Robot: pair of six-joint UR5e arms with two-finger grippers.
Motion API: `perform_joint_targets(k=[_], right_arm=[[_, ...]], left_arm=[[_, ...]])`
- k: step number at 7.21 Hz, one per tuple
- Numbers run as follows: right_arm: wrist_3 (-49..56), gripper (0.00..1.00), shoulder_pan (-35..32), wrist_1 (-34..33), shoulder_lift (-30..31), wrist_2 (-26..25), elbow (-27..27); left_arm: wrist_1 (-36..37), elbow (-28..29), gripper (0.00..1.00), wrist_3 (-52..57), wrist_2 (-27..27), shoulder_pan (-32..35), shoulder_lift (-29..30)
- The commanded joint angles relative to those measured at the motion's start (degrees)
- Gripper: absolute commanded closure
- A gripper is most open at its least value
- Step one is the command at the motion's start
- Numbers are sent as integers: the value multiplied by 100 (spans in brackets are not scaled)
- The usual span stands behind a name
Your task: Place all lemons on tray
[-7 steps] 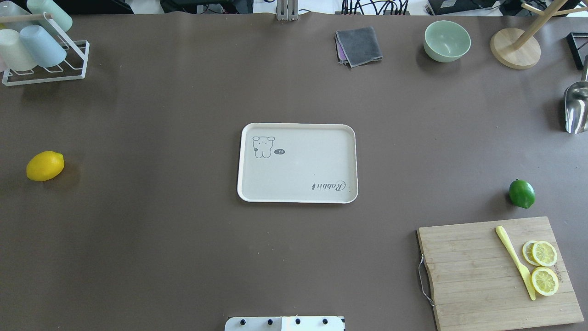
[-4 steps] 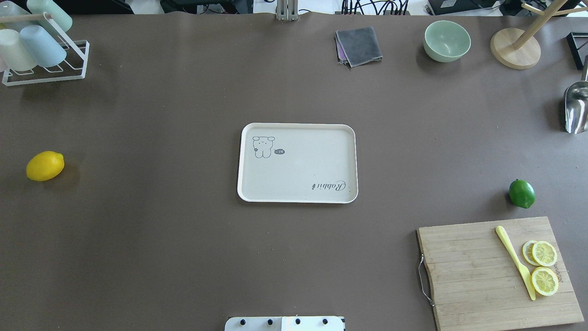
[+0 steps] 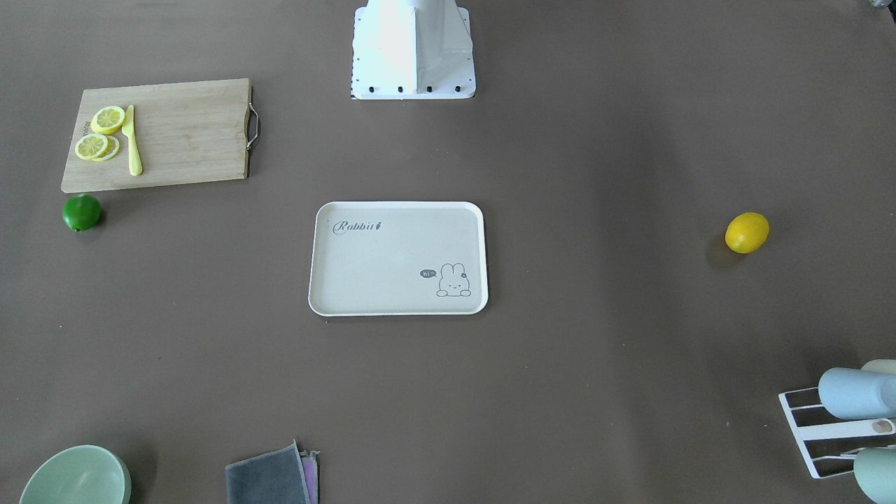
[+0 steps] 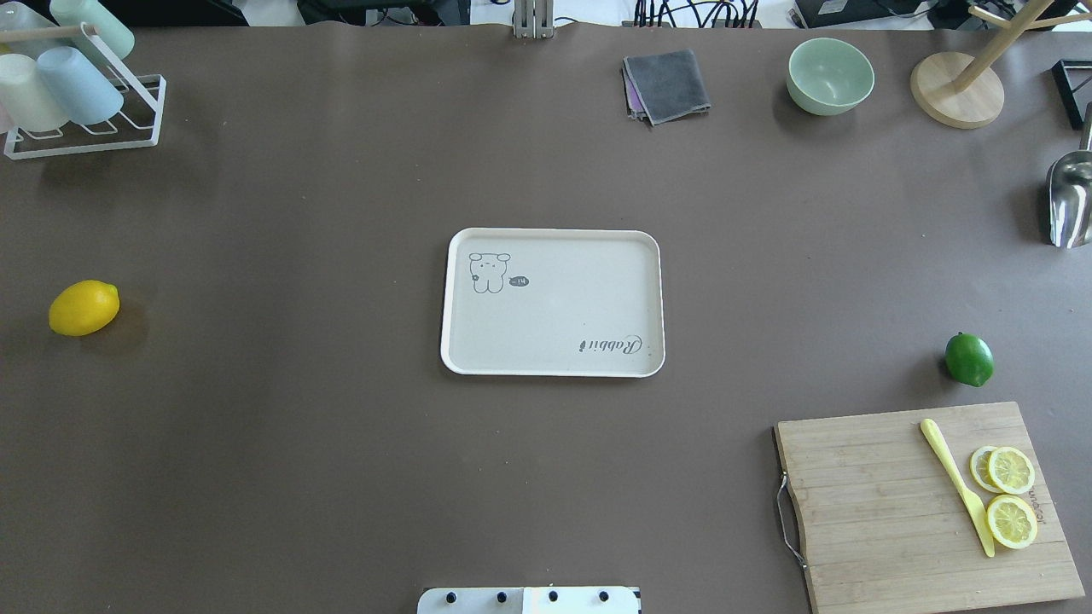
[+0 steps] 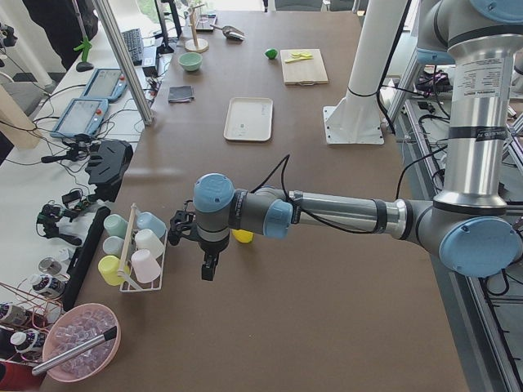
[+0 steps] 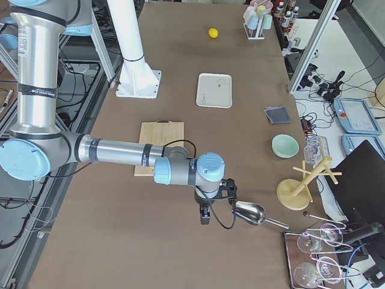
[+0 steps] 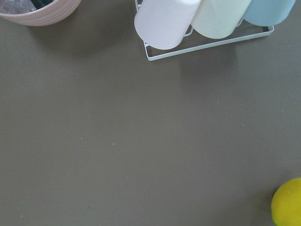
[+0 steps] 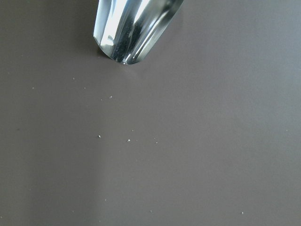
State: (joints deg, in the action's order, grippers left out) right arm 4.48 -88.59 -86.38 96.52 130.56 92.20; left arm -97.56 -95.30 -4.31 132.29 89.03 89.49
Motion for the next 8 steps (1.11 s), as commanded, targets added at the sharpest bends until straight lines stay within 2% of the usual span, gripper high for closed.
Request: perform_joint_targets(k=[1,3,6,8], right_arm=[[0,0,0,7,-10,22,0],[0,0,-9,7,-36,22,9],[9,0,0,15,-281,31,508],[0,0,157,94,-291,92,615]], left_arm=[[0,20,2,-9,-2,0,-2],[0,-14,2,-9,7,0,-1],[-9,-85,2,-35,199,0,95],[-148,-198,2,-53,218,0,262]])
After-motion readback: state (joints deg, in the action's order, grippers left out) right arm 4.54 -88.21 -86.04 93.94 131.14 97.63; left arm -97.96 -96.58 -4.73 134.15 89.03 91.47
